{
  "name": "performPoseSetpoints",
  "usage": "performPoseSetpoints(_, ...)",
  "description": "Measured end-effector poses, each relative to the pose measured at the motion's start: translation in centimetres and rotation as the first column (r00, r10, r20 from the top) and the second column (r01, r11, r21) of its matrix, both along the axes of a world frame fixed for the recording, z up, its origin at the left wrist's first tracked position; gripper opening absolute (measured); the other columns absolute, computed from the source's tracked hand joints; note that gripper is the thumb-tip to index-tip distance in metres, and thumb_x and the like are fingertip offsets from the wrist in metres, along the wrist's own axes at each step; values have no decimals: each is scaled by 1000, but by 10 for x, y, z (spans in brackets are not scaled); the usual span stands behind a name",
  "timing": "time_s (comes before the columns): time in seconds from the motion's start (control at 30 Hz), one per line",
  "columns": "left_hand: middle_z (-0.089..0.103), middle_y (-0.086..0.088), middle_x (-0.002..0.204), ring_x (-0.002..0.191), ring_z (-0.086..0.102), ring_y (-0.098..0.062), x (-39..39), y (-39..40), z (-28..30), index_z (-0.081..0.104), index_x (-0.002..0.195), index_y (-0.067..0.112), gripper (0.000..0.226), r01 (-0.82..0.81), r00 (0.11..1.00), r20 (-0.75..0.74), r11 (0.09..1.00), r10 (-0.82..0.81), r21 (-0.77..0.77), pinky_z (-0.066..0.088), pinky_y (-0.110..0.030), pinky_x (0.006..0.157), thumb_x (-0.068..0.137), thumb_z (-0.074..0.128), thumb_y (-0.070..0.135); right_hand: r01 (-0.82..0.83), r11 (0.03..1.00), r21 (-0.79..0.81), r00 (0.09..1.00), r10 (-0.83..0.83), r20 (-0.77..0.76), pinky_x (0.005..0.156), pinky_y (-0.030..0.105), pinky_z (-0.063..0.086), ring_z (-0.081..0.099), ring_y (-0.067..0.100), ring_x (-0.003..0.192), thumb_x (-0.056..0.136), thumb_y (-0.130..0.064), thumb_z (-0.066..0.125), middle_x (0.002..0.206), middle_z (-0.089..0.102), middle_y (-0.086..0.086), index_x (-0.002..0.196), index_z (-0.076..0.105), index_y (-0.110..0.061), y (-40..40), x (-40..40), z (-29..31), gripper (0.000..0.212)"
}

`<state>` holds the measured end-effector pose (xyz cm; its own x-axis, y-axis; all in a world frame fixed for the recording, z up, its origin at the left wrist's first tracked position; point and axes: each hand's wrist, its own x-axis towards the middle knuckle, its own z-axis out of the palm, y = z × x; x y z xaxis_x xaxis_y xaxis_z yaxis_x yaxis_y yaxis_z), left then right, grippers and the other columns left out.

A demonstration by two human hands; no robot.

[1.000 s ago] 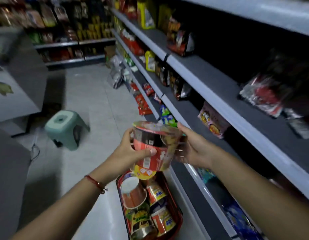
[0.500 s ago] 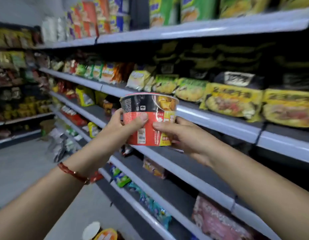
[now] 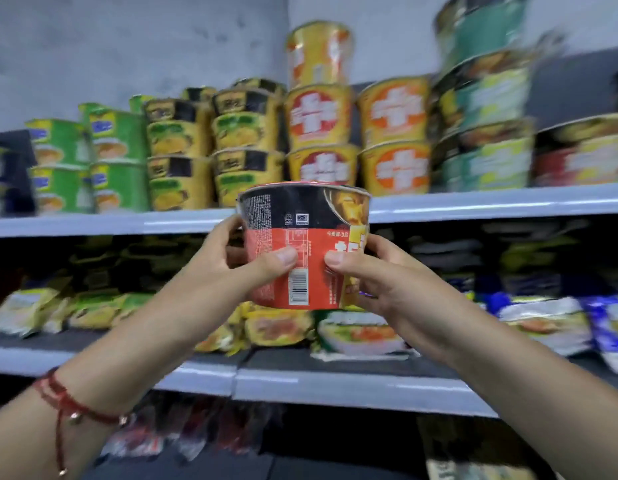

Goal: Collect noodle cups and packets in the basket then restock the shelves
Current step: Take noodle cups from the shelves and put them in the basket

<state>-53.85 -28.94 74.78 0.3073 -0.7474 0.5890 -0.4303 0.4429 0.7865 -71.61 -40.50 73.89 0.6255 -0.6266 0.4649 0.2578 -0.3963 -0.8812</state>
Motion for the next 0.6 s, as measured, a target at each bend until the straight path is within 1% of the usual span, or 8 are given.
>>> performPoseSetpoints(0.07, 74, 4, 107, 92, 74, -16, -46, -32, 16, 41, 138, 42, 88, 84, 996, 38, 996, -83, -33, 55, -38, 85, 62, 86, 53, 93, 995, -37, 995, -92, 35, 102, 42, 47, 69, 15, 107, 65, -42, 84, 114, 73, -6, 133, 50, -25, -19, -56, 14, 77)
performPoseSetpoints(0.13, 73, 10, 107, 94, 73, -14, -90, -64, 32, 40, 137, 47, 93, 129, 988, 90, 989, -122, -76, 53, -41, 90, 55, 80, 61, 179, 980, -82, 982, -173, 79, 102, 43, 47, 70, 15, 105, 65, -40, 86, 113, 73, -6, 130, 52, -25, -34, -109, 28, 75)
performPoseSetpoints(0.27, 70, 15, 107, 93, 70, -1, -169, -122, 65, 40, 136, 49, 94, 183, 968, 204, 967, -145, -179, 56, -29, 83, 50, 74, 69, 311, 928, -203, 949, -293, 114, 97, 37, 48, 70, 11, 105, 71, -41, 81, 115, 73, -8, 125, 60, -28, -59, -200, 59, 59)
performPoseSetpoints(0.33, 69, 16, 109, 96, 69, 0, -202, -148, 82, 37, 138, 48, 94, 208, 953, 263, 957, -151, -203, 54, -33, 89, 54, 73, 72, 380, 891, -249, 924, -356, 137, 101, 39, 46, 68, 9, 107, 71, -42, 81, 115, 72, -11, 122, 62, -31, -72, -235, 75, 55)
performPoseSetpoints(0.4, 70, 21, 105, 96, 67, 2, -229, -174, 100, 37, 137, 47, 92, 242, 936, 311, 942, -164, -232, 52, -37, 94, 57, 72, 74, 440, 851, -288, 898, -406, 172, 105, 42, 43, 66, 9, 110, 68, -42, 81, 117, 71, -11, 122, 63, -30, -90, -264, 92, 58)
performPoseSetpoints(0.47, 70, 23, 97, 91, 68, 3, -252, -195, 122, 36, 137, 46, 92, 233, 931, 339, 934, -134, -272, 54, -37, 92, 58, 72, 75, 496, 809, -317, 868, -447, 217, 104, 42, 45, 65, 12, 113, 63, -45, 81, 122, 69, -8, 128, 60, -28, -109, -284, 114, 70)
performPoseSetpoints(0.53, 68, 18, 106, 94, 69, -4, -268, -215, 145, 31, 141, 41, 96, 225, 930, 353, 921, -105, -319, 54, -39, 92, 61, 73, 73, 544, 778, -315, 837, -473, 275, 99, 39, 48, 67, 15, 110, 60, -46, 79, 123, 68, -4, 134, 54, -25, -131, -296, 138, 81)
performPoseSetpoints(0.6, 63, 9, 119, 101, 66, -12, -277, -235, 169, 25, 144, 35, 97, 214, 931, 355, 911, -82, -352, 52, -42, 94, 67, 72, 69, 579, 744, -332, 811, -488, 322, 92, 37, 51, 70, 19, 104, 66, -44, 78, 117, 71, -1, 135, 51, -21, -152, -301, 163, 78)
